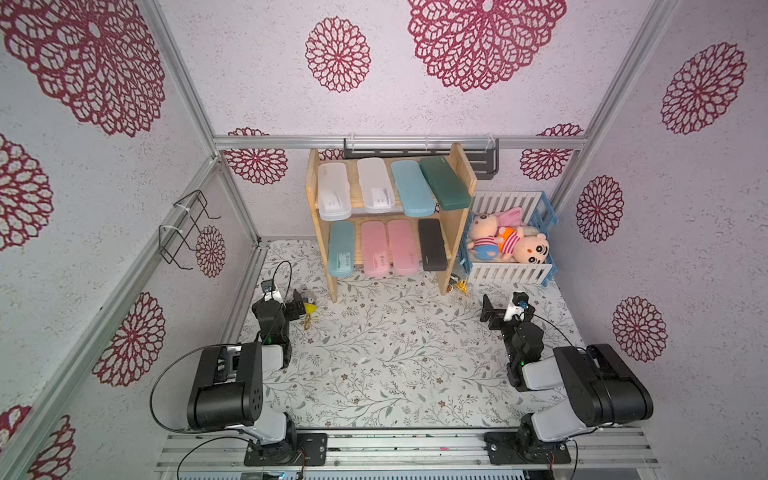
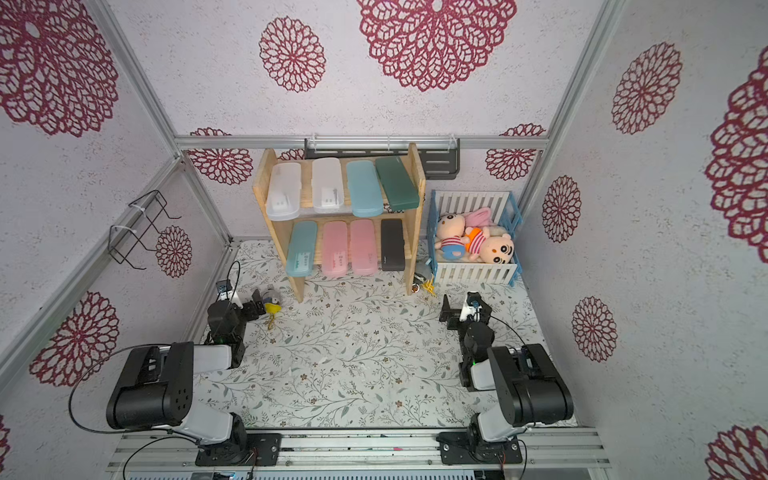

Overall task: Remove the pencil cases from the shelf
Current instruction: Pick up the pencil case from the shelf.

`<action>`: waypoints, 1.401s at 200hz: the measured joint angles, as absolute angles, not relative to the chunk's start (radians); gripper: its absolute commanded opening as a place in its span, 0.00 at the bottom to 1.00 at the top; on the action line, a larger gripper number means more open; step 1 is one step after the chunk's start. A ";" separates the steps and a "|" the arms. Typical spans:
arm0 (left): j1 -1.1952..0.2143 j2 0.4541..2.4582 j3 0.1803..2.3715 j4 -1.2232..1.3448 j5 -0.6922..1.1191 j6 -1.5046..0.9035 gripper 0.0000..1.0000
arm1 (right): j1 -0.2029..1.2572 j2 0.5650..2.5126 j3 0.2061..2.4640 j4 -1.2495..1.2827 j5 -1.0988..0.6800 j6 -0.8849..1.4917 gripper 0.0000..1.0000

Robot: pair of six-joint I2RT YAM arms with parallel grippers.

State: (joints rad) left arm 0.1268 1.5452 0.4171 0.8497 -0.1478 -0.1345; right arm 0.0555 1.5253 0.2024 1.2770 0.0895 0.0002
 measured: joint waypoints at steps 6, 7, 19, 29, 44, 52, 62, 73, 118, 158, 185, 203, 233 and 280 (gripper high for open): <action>0.127 1.545 0.417 0.850 -0.148 -0.134 0.97 | 0.056 1.525 0.202 1.277 0.089 0.000 0.99; 0.127 1.545 0.417 0.850 -0.148 -0.134 0.97 | 0.056 1.525 0.202 1.277 0.089 0.000 0.99; 0.127 1.545 0.417 0.850 -0.148 -0.134 0.97 | 0.056 1.525 0.202 1.277 0.089 0.000 0.99; 0.127 1.545 0.417 0.850 -0.148 -0.134 0.97 | 0.056 1.525 0.202 1.277 0.089 0.000 0.99; 0.127 1.545 0.417 0.850 -0.148 -0.134 0.97 | 0.056 1.525 0.202 1.277 0.089 0.000 0.99; 0.127 1.545 0.417 0.850 -0.148 -0.134 0.97 | 0.056 1.525 0.202 1.277 0.089 0.000 0.99; 0.127 1.545 0.417 0.850 -0.148 -0.134 0.97 | 0.056 1.525 0.202 1.277 0.089 0.000 0.99; 0.127 1.545 0.417 0.850 -0.148 -0.134 0.97 | 0.056 1.525 0.202 1.277 0.089 0.000 0.99; 0.127 1.539 0.419 0.836 -0.148 -0.135 0.97 | 0.056 1.524 0.205 1.269 0.088 0.000 0.99; 0.128 1.287 0.511 0.519 -0.191 -0.204 0.97 | 0.056 1.414 0.333 1.019 0.125 0.010 0.99; 0.129 1.069 0.628 0.331 -0.121 -0.353 0.97 | 0.065 1.275 0.437 0.830 0.188 0.049 0.99; 0.129 0.940 0.643 0.266 -0.031 -0.506 0.97 | 0.081 1.222 0.535 0.677 0.229 0.074 0.99; 0.129 0.780 0.548 0.275 0.115 -0.852 0.97 | 0.111 1.146 0.641 0.467 0.256 0.110 0.99; 0.101 0.785 0.390 0.392 0.302 -1.296 0.97 | 0.135 1.129 0.765 0.179 0.237 0.167 0.99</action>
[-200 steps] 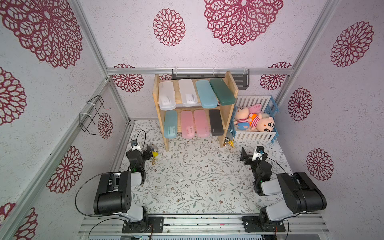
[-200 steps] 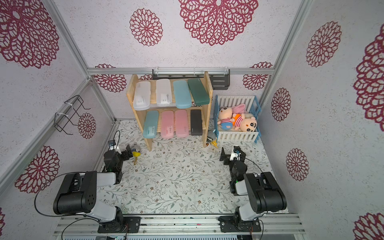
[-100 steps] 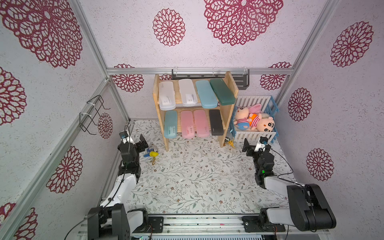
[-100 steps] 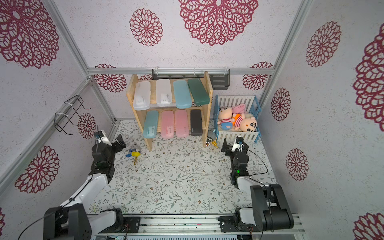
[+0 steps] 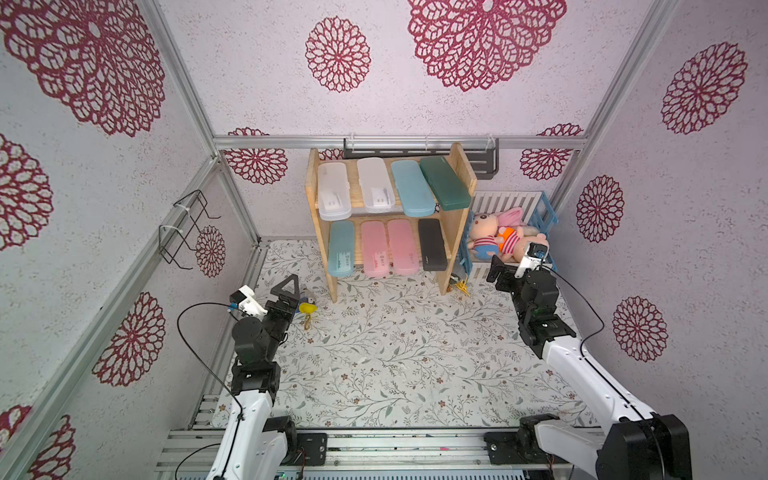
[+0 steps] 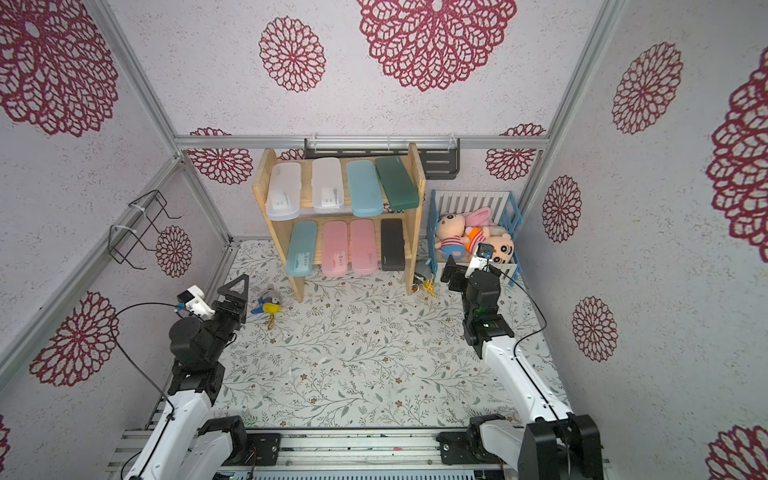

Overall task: Remove the pencil cases from the shelf
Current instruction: Pick up the pencil case from the shelf.

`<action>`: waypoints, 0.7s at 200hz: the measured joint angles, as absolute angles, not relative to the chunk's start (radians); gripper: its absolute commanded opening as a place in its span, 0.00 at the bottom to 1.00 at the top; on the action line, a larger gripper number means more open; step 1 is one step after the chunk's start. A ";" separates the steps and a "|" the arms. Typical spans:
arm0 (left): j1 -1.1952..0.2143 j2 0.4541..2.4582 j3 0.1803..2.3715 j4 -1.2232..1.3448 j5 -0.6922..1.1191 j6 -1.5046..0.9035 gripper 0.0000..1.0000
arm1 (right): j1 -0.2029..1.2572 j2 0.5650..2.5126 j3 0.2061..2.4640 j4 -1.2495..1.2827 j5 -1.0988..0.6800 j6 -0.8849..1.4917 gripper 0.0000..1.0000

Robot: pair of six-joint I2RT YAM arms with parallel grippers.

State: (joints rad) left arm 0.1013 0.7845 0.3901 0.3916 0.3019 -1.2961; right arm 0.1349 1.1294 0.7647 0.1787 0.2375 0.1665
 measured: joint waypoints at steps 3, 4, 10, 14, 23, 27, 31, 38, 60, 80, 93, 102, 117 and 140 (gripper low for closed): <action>0.096 0.790 0.389 0.392 0.307 -1.310 0.97 | 0.137 1.129 0.768 0.165 0.236 0.170 0.99; 0.094 0.792 0.389 0.392 0.310 -1.315 0.97 | 0.137 1.129 0.768 0.162 0.236 0.169 0.99; 0.079 0.805 0.390 0.398 0.321 -1.340 0.97 | 0.141 1.129 0.772 0.137 0.234 0.175 0.99; 0.070 0.813 0.392 0.404 0.328 -1.353 0.97 | 0.144 1.129 0.773 0.123 0.231 0.178 0.99; 0.049 0.836 0.401 0.411 0.341 -1.378 0.97 | 0.148 1.129 0.773 0.094 0.227 0.182 0.99; 0.042 0.847 0.406 0.415 0.347 -1.384 0.97 | 0.150 1.129 0.773 0.080 0.222 0.186 0.99; 0.033 0.864 0.413 0.422 0.352 -1.394 0.97 | 0.151 1.129 0.773 0.068 0.219 0.188 0.99; 0.021 0.893 0.427 0.432 0.359 -1.404 0.97 | 0.154 1.129 0.773 0.049 0.214 0.189 0.99; -0.019 1.009 0.462 0.488 0.370 -1.427 0.97 | 0.160 1.129 0.773 0.010 0.210 0.196 0.99; -0.056 1.123 0.485 0.551 0.377 -1.449 0.99 | 0.160 1.132 0.773 -0.007 0.210 0.196 0.99; -0.073 1.181 0.492 0.590 0.381 -1.457 1.00 | 0.160 1.140 0.773 -0.009 0.209 0.196 0.99; -0.080 1.216 0.498 0.611 0.384 -1.464 1.00 | 0.160 1.148 0.773 -0.010 0.207 0.196 0.99; -0.084 1.266 0.520 0.630 0.391 -1.470 0.98 | 0.160 1.163 0.774 -0.010 0.202 0.196 0.99; -0.089 1.327 0.573 0.662 0.399 -1.471 0.96 | 0.160 1.186 0.780 -0.012 0.195 0.196 0.99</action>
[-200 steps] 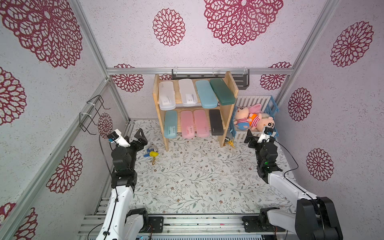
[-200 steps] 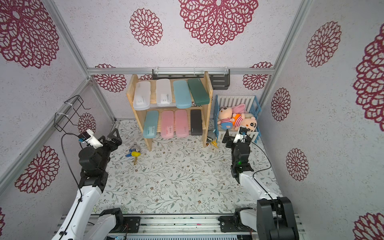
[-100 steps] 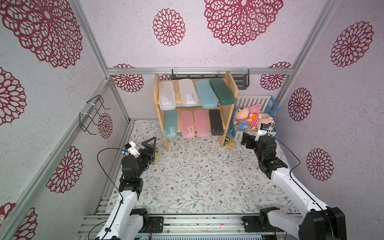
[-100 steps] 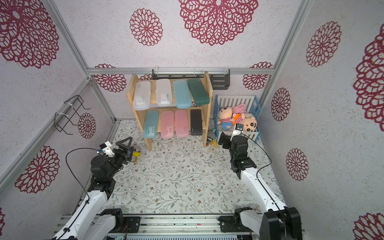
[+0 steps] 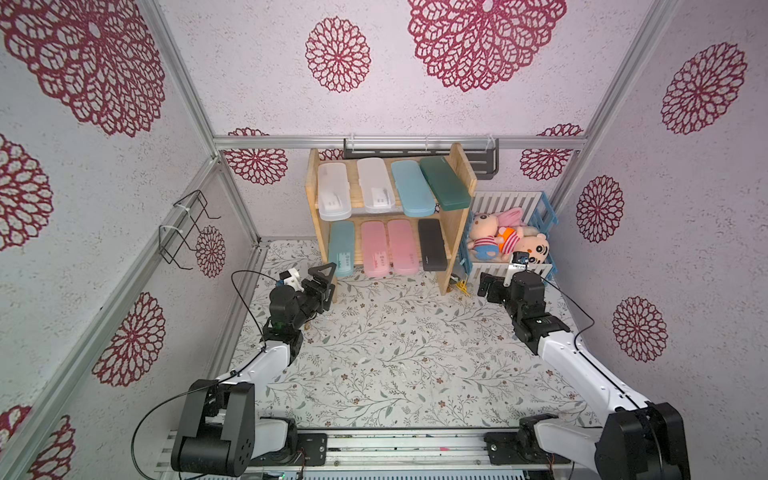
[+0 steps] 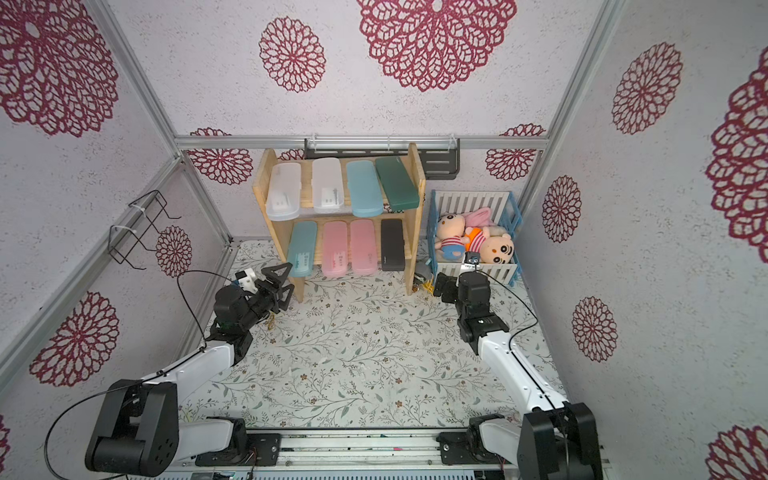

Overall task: Remove the pencil cases from the shelf
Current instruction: Pick up the pencil case from the shelf.

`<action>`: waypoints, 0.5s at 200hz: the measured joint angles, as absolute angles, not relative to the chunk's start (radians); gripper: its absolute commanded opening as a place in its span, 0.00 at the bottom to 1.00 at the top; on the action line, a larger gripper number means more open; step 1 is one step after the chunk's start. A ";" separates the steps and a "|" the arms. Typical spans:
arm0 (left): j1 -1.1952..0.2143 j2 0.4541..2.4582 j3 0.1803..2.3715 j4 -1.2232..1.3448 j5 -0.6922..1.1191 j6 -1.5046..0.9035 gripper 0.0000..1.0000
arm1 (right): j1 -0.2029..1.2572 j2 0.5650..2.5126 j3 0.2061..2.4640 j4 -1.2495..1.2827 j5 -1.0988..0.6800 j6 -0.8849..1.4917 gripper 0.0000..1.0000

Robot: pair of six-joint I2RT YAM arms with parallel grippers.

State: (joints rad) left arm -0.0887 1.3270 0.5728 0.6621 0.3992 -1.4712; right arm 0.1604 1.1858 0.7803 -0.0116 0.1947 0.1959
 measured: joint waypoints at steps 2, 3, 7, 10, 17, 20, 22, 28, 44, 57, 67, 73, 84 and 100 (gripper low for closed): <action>-0.089 1.330 0.576 0.664 0.399 -1.471 0.96 | 0.160 1.188 0.782 -0.012 0.194 0.196 0.99; -0.089 1.331 0.577 0.665 0.399 -1.470 0.96 | 0.160 1.189 0.782 -0.012 0.194 0.196 0.99; -0.089 1.338 0.584 0.671 0.400 -1.471 0.95 | 0.160 1.193 0.786 -0.012 0.193 0.196 0.99; -0.090 1.340 0.588 0.673 0.400 -1.470 0.94 | 0.160 1.196 0.788 -0.012 0.193 0.196 0.99; -0.091 1.347 0.596 0.680 0.400 -1.470 0.92 | 0.160 1.203 0.794 -0.012 0.193 0.196 0.99; -0.091 1.350 0.599 0.683 0.399 -1.471 0.91 | 0.160 1.206 0.797 -0.012 0.193 0.196 0.99; -0.091 1.353 0.602 0.685 0.399 -1.470 0.90 | 0.160 1.208 0.799 -0.012 0.193 0.196 0.99; -0.091 1.360 0.608 0.690 0.400 -1.472 0.88 | 0.160 1.213 0.804 -0.011 0.192 0.196 0.99; -0.092 1.384 0.624 0.702 0.401 -1.470 0.83 | 0.160 1.226 0.817 -0.011 0.192 0.195 0.99; -0.093 1.408 0.628 0.718 0.403 -1.474 0.80 | 0.160 1.235 0.826 -0.011 0.189 0.195 0.99; -0.093 1.424 0.628 0.723 0.406 -1.478 0.78 | 0.160 1.242 0.831 -0.011 0.189 0.195 0.99; -0.094 1.433 0.628 0.726 0.407 -1.479 0.77 | 0.160 1.244 0.834 -0.011 0.188 0.195 0.99; -0.094 1.449 0.628 0.736 0.408 -1.484 0.74 | 0.160 1.248 0.836 -0.010 0.187 0.195 0.99; -0.094 1.470 0.628 0.750 0.410 -1.491 0.66 | 0.160 1.253 0.836 -0.010 0.187 0.194 0.99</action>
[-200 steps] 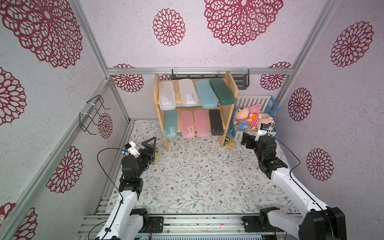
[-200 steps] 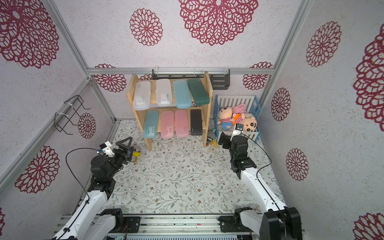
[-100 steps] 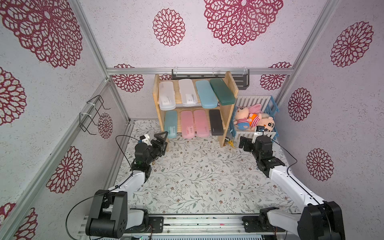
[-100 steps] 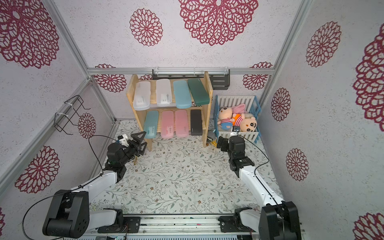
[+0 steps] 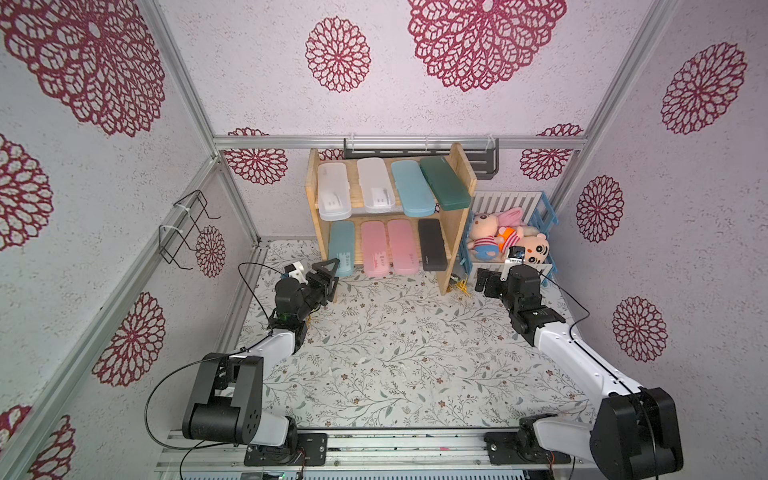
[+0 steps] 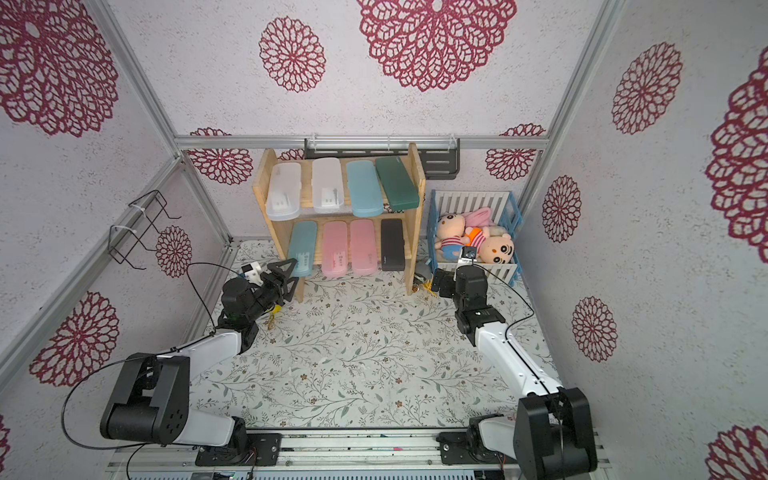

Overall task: Remove the pencil cases from the shelf
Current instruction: Pick up the pencil case from the shelf.

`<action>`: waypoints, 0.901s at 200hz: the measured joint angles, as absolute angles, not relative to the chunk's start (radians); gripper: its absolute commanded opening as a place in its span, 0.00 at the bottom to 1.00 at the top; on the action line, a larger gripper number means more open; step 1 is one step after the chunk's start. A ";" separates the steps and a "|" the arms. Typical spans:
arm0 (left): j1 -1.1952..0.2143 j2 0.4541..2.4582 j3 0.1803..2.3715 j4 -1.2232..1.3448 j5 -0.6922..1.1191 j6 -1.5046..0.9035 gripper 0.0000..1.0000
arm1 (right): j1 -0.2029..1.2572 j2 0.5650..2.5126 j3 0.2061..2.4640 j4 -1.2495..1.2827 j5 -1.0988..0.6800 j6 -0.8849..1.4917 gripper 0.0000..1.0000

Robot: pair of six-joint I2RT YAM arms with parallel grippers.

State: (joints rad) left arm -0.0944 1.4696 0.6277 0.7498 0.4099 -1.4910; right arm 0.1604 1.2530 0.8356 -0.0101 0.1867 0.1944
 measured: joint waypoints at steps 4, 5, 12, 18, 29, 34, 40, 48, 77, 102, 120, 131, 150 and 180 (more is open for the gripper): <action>-0.095 1.475 0.628 0.753 0.410 -1.493 0.65 | 0.160 1.254 0.836 -0.010 0.187 0.194 0.99; -0.095 1.476 0.628 0.754 0.410 -1.493 0.64 | 0.160 1.254 0.836 -0.010 0.187 0.194 0.99; -0.096 1.485 0.628 0.764 0.410 -1.496 0.63 | 0.160 1.256 0.836 -0.010 0.187 0.194 0.99; -0.097 1.494 0.628 0.776 0.410 -1.501 0.61 | 0.160 1.257 0.836 -0.010 0.187 0.193 0.98; -0.101 1.508 0.628 0.801 0.409 -1.513 0.56 | 0.160 1.257 0.836 -0.010 0.187 0.192 0.98; -0.104 1.515 0.628 0.817 0.409 -1.517 0.53 | 0.160 1.257 0.836 -0.010 0.187 0.192 0.98; -0.107 1.522 0.628 0.833 0.409 -1.522 0.50 | 0.160 1.257 0.839 -0.011 0.187 0.192 0.98; -0.110 1.530 0.628 0.855 0.408 -1.532 0.47 | 0.160 1.257 0.842 -0.011 0.187 0.192 0.98; -0.117 1.544 0.627 0.910 0.406 -1.552 0.30 | 0.160 1.257 0.854 -0.010 0.187 0.192 0.98; -0.119 1.543 0.627 0.931 0.405 -1.565 0.13 | 0.160 1.254 0.855 -0.014 0.186 0.194 0.98; -0.122 1.531 0.624 0.929 0.401 -1.562 0.03 | 0.160 1.238 0.855 -0.023 0.186 0.194 0.98; -0.124 1.510 0.614 0.918 0.392 -1.558 0.01 | 0.160 1.222 0.855 -0.027 0.186 0.195 0.98; -0.126 1.451 0.575 0.899 0.377 -1.548 0.00 | 0.160 1.189 0.855 -0.031 0.186 0.196 0.98; -0.133 1.348 0.513 0.848 0.364 -1.509 0.00 | 0.167 1.140 0.855 -0.044 0.186 0.197 0.98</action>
